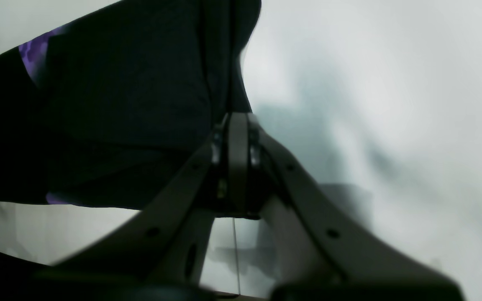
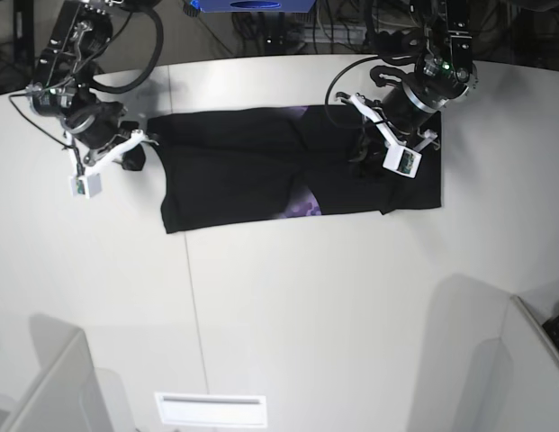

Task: Fold the T-shirt properly
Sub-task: 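Press the folded end flat with the left gripper, then withdraw it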

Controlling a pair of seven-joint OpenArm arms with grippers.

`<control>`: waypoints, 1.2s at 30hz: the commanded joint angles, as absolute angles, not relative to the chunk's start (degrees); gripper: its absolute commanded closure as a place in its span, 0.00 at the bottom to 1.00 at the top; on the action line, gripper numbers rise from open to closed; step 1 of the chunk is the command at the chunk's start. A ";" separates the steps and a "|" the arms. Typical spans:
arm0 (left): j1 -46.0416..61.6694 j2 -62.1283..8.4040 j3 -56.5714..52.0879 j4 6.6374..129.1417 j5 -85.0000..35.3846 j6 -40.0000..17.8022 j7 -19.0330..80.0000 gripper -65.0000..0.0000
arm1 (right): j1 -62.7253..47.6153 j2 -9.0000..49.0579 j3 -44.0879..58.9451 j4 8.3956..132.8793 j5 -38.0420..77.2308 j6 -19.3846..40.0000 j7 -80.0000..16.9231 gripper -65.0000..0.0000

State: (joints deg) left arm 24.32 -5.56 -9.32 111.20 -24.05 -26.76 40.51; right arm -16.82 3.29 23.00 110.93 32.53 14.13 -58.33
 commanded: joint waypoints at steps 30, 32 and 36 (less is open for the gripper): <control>16.57 -5.76 3.30 108.53 -25.19 -26.86 39.34 0.33 | -16.40 3.74 23.34 111.78 33.10 14.55 -57.45 1.00; 17.89 -5.76 2.77 110.11 -25.19 -26.86 39.34 0.33 | -16.40 3.74 23.34 111.78 33.10 14.55 -57.45 1.00; 20.97 -6.20 0.04 112.57 -25.19 -26.86 39.34 0.51 | -16.31 3.74 23.34 111.78 33.10 14.55 -57.45 1.00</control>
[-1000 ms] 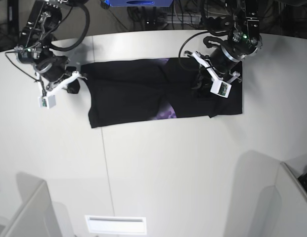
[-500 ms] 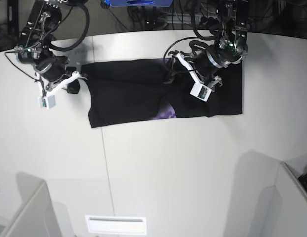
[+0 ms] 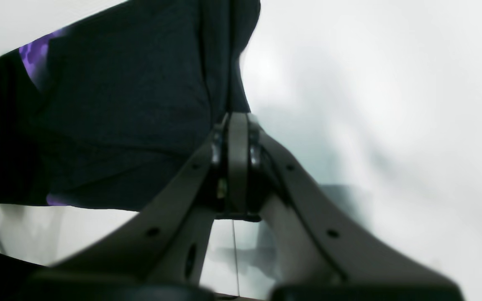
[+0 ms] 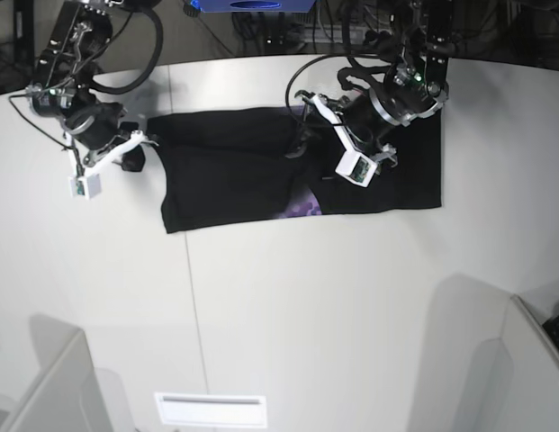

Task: Fold the T-shirt properly
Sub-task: 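Press the folded end flat with the left gripper, then withdraw it, then grasp both ends of the shortened strip with both grippers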

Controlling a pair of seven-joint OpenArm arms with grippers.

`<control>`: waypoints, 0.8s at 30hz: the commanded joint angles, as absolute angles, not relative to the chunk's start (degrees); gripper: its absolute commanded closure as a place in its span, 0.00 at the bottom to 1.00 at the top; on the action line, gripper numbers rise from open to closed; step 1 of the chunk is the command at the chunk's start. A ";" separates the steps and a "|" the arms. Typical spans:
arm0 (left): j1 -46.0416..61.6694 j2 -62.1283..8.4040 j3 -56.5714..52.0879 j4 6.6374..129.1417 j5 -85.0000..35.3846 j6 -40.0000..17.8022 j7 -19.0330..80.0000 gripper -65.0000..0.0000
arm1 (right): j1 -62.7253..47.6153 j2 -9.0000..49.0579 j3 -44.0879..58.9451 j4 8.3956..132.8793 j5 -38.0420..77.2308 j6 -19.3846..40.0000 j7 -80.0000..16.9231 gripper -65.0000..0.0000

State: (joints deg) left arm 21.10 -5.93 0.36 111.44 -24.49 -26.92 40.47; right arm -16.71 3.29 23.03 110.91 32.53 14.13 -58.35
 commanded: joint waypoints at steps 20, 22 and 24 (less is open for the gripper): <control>25.27 -8.40 -55.16 102.64 -24.66 -38.11 39.08 1.00 | -3.56 4.35 23.34 96.31 39.34 14.64 -65.54 0.22; 25.19 -9.54 -57.80 98.86 -24.66 -39.52 38.99 1.00 | -2.24 4.35 23.34 92.70 39.25 14.64 -65.54 0.22; 24.84 -11.12 -59.38 95.43 -24.66 -39.78 38.99 1.00 | -1.10 4.35 23.08 89.98 39.16 14.64 -65.45 0.22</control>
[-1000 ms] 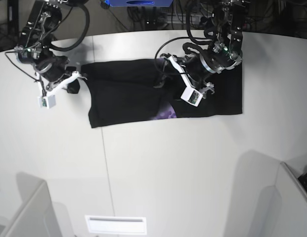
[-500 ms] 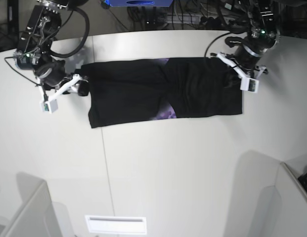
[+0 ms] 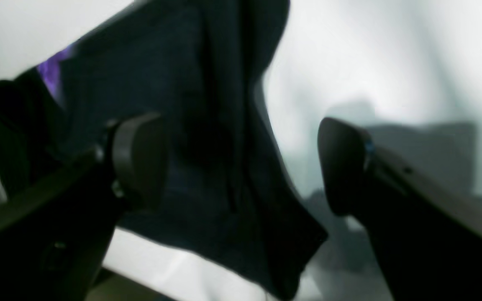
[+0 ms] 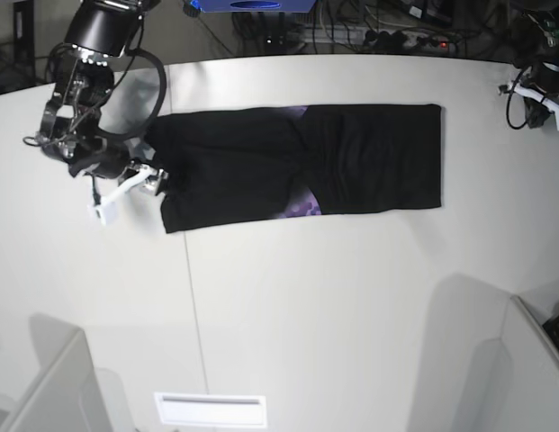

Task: Fold the T-shirt properly
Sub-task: 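Grasp both ends of the shortened strip with both grippers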

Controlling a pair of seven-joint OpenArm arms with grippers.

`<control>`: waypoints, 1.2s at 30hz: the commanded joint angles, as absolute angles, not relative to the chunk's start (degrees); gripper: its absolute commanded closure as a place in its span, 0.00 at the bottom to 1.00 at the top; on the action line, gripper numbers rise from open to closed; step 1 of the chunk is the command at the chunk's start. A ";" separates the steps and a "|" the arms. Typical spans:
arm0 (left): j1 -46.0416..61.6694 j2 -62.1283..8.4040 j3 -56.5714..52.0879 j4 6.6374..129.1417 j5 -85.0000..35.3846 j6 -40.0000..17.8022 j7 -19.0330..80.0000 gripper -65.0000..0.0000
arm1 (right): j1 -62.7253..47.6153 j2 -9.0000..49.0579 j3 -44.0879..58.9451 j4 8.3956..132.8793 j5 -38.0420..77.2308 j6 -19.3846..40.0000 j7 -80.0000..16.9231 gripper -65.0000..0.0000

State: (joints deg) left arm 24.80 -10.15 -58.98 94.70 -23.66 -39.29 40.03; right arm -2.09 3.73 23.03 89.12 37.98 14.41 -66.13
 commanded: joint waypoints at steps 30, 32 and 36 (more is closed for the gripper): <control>15.52 -10.07 -46.99 91.03 -16.04 -37.05 38.90 1.00 | -4.09 4.35 11.30 83.56 39.08 14.37 -59.38 0.67; 14.37 -9.27 -44.88 90.77 -13.32 -37.05 38.90 1.00 | -2.95 4.35 11.47 81.10 38.99 14.46 -59.38 0.79; 13.93 -8.04 -40.22 91.12 -9.98 -37.05 38.90 1.00 | -0.84 5.58 11.21 77.76 38.99 14.29 -58.51 1.00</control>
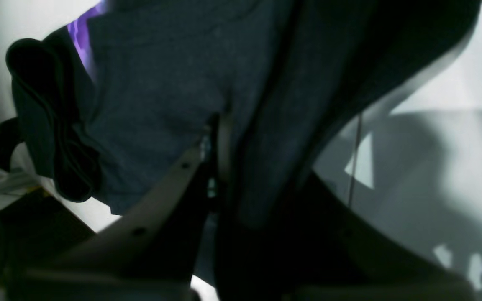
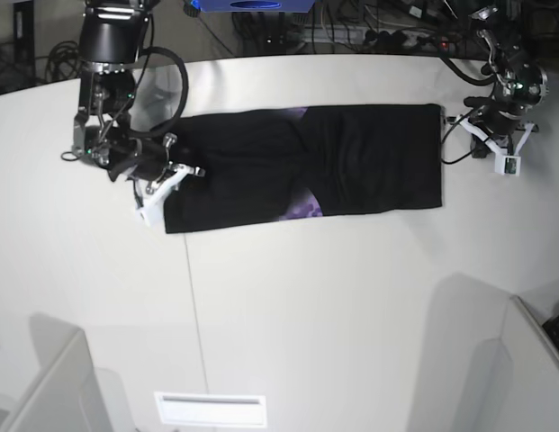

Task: Fold the T-shirt properly
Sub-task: 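Grasp both ends of the shortened strip with both grippers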

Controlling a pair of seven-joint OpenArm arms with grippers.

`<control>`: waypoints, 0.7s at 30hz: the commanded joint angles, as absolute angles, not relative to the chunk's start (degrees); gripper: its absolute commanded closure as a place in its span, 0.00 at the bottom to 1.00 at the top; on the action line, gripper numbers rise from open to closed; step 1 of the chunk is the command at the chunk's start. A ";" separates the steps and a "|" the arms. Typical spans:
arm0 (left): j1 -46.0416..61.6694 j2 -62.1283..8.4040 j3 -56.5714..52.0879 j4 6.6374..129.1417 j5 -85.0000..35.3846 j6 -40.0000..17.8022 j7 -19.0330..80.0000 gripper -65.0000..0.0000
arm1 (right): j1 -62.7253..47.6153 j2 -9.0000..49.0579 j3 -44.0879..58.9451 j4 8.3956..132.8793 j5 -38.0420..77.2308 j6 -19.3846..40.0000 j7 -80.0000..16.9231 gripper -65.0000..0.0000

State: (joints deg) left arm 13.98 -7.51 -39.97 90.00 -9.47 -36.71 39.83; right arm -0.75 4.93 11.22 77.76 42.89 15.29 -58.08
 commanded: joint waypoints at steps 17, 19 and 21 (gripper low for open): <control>11.47 -4.62 -27.12 91.21 -9.45 -36.79 39.16 1.00 | 0.92 9.10 6.29 87.52 35.21 8.13 -56.66 1.00; 11.38 -4.62 -26.42 91.30 -9.45 -35.21 39.16 1.00 | 0.75 9.01 4.26 90.59 32.66 7.96 -56.75 1.00; 10.77 -4.88 -25.10 91.30 -9.45 -33.54 39.16 1.00 | 0.66 8.84 2.86 92.70 31.08 7.87 -57.27 1.00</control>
State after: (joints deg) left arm 11.40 -4.51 -25.36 90.74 -9.04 -33.06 39.16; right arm -0.03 8.47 2.68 91.64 30.68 7.70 -57.80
